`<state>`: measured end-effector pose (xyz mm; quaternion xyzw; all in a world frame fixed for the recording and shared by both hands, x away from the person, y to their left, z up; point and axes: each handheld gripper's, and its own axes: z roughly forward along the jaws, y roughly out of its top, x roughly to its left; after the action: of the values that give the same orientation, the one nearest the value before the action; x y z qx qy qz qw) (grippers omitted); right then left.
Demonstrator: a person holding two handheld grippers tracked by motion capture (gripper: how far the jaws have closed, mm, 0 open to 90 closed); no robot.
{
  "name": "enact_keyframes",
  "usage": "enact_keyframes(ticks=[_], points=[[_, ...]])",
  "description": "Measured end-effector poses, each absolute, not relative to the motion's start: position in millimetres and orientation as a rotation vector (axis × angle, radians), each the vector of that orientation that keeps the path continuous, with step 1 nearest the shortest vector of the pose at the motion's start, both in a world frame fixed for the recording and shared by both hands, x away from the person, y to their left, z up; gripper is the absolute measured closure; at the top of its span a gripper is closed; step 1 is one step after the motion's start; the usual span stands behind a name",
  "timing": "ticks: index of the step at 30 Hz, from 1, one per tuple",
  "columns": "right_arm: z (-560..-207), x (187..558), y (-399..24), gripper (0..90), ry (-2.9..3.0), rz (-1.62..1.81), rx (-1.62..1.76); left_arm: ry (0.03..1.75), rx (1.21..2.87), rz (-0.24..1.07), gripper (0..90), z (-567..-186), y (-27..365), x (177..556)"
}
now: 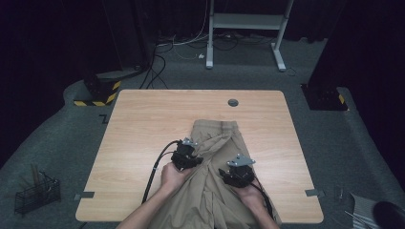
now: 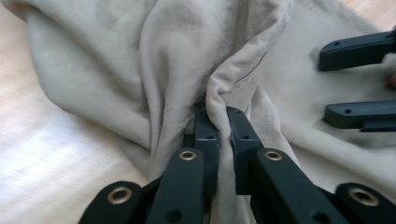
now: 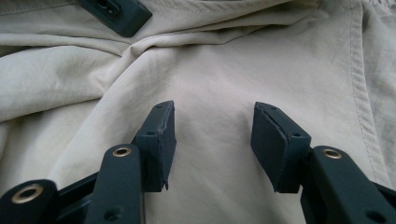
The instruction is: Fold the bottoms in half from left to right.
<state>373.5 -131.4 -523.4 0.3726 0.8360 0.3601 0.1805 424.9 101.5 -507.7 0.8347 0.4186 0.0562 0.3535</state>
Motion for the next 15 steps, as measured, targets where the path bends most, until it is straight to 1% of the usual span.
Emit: enact_keyframes(ticks=[7,15], points=[[-523.5,391.7,-118.5,49.5,2.356,1.015,1.062,1.143,2.158,0.182,87.1,-506.1,111.0,447.0],[-522.3,424.3,-95.2,48.6,2.356,0.994,1.081,1.224,2.170,0.244,87.3,-503.0,127.5,476.4]])
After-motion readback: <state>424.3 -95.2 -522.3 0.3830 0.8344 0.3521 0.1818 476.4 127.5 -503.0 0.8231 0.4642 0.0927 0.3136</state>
